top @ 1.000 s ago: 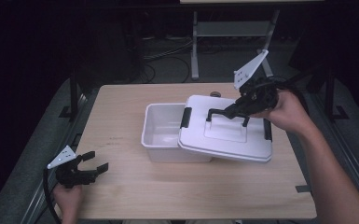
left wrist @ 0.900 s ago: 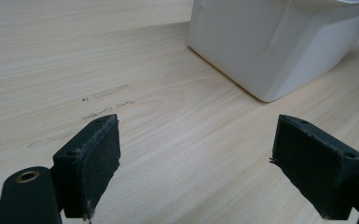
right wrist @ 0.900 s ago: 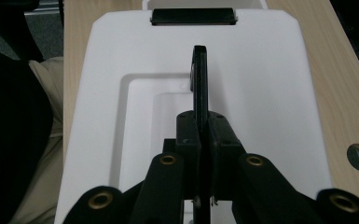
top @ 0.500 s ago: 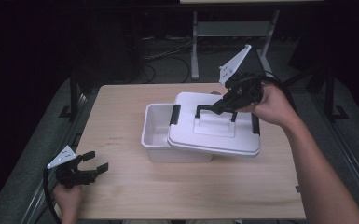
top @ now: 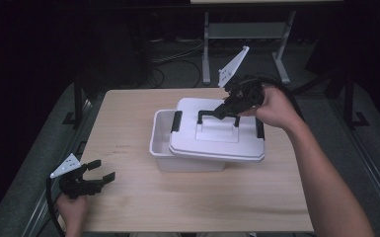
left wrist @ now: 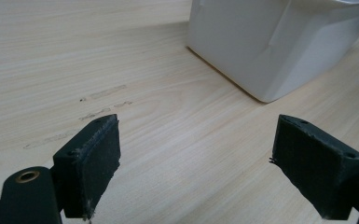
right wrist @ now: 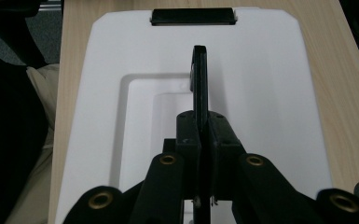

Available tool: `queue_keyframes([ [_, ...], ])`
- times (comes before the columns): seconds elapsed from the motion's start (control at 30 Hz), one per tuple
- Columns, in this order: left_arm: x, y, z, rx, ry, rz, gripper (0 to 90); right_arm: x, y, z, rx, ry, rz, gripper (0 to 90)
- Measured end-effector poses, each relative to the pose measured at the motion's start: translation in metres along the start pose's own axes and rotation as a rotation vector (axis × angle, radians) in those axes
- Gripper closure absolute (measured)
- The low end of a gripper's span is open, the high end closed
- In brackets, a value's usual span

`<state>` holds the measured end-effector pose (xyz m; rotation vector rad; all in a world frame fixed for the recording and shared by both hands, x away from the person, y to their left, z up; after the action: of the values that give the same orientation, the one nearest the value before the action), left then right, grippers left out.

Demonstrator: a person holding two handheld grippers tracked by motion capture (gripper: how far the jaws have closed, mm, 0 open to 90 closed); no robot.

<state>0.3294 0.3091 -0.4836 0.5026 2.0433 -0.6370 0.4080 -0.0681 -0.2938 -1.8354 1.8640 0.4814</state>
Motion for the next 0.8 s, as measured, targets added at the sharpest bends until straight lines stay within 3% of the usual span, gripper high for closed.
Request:
queue_keyframes([
  [0.8,-0.001,0.002,-0.002,0.003,-0.013,-0.007,14.5,-0.036,-0.019,0.037,-0.050,0.009,-0.047,84.3],
])
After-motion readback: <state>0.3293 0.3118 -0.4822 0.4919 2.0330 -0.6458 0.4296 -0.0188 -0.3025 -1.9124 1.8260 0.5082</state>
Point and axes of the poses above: each handheld gripper's, and its own axes: z roughly forward along the jaws, x roughly out of its underside, y roughly to its left, the point moved 9 cm from there along z, roughly forward along the jaws, and after that the axes turned 6 degrees about -z, right-handed, at the moved point
